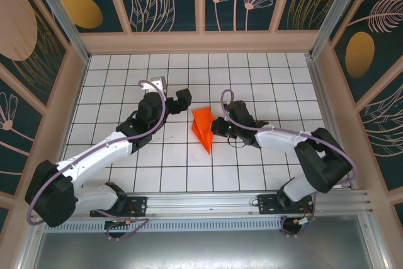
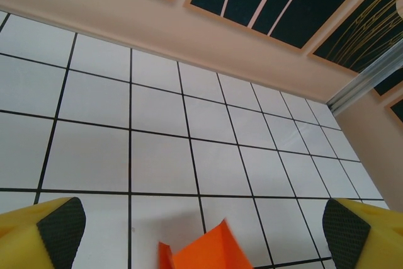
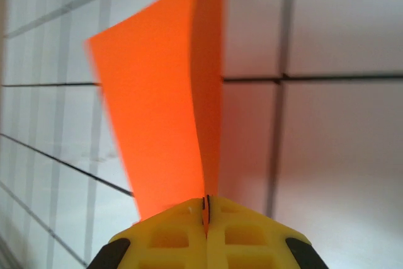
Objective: Fold a paper plane with a square sheet of paper (fold left side to right side)
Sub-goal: Place the paper plane at the center of the table, then pick up the paper plane at the center of the table.
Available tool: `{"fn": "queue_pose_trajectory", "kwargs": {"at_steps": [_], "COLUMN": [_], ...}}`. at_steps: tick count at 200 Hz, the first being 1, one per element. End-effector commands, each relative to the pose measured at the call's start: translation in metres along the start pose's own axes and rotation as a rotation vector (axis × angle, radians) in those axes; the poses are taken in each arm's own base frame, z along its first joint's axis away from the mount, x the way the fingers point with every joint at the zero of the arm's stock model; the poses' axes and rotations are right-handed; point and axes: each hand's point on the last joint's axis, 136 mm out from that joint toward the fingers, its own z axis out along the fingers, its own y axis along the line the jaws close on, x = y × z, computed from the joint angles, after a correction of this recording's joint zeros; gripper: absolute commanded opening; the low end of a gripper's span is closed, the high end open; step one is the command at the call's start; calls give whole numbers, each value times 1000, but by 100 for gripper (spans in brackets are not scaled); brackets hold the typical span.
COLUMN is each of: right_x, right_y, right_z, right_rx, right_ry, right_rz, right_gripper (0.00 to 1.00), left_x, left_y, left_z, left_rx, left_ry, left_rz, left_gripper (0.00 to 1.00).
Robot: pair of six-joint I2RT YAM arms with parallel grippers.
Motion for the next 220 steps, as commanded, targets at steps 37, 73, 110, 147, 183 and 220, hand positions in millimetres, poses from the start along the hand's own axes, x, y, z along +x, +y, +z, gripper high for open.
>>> {"fn": "queue_pose_trajectory", "kwargs": {"at_steps": [37,73,110,147,183,220], "right_x": [-4,-17,-12,24,37,44], "right_y": [-54,-65,-24,-1,-7,-11], "right_z": [-13,-44,-60,-34,-16,-3], "right_rx": [167,355,295,273,326,344], "right_ry": [-43,-76,-56,71,121,154], "right_rz": [-6,-81,-129,-143,-146,-156], "right_gripper": [28,40,48,49,49,44], "left_x": [7,4,-3,-5,-4,-4], "left_y": [7,9,9,8,10,11], "left_z": [-1,-4,-9,-10,-11,-14], "left_rx": [-19,-29,-30,-19,-26,-32], "left_ry": [19,8,-21,-36,-31,-33], "left_rz": [26,36,41,34,37,38], "left_gripper": [99,98,98,99,98,98]}}
